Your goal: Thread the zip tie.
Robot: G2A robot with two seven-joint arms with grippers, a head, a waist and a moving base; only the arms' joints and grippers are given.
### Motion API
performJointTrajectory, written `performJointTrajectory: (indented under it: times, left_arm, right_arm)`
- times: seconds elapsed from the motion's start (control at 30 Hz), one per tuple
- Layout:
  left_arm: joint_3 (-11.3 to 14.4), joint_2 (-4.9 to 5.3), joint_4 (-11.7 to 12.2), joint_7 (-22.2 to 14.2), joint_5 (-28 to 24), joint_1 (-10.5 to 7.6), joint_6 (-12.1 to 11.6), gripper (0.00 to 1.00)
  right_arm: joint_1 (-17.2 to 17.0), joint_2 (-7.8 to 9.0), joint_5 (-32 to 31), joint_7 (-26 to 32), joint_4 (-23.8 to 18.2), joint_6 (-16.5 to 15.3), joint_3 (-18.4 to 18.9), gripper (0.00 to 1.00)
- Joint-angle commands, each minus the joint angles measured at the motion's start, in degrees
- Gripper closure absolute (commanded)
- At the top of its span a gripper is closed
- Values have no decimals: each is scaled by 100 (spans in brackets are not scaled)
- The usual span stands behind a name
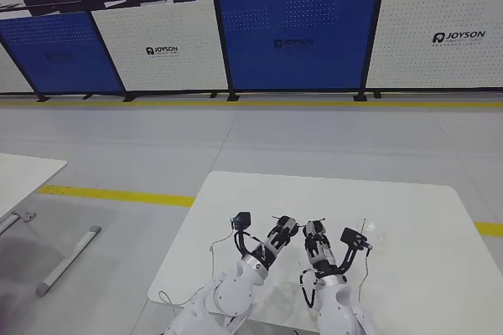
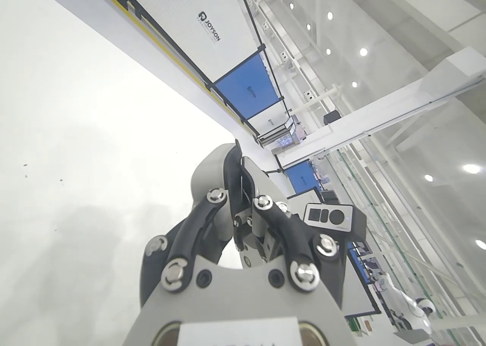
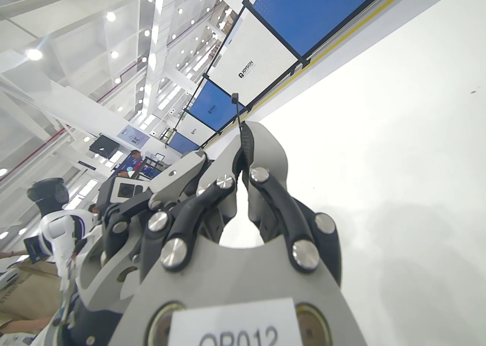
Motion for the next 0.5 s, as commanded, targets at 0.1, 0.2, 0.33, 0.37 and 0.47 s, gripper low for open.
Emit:
performJointTrajectory:
  times: [0.1, 0.2, 0.33, 0.37, 0.47]
  left_arm:
    - [4, -7, 5, 26, 29, -4, 26, 74]
    - [30, -13, 15, 12, 77, -19, 87, 69]
    - [64, -24, 31, 27, 106, -36, 117, 75]
    - [68, -26, 34, 31, 114, -39, 124, 78]
    - [85, -31, 51, 27, 143, -47, 161, 91]
  right_arm:
    - [-17, 6, -12, -28, -1, 0, 41, 100]
    - [-22, 7, -23, -33, -3, 2, 47, 100]
    - [-21, 7, -55, -44, 0, 5, 46, 100]
    - [-20, 7, -62, -46, 2, 0, 45, 100]
    - [-16, 7, -83, -47, 8, -21, 39, 100]
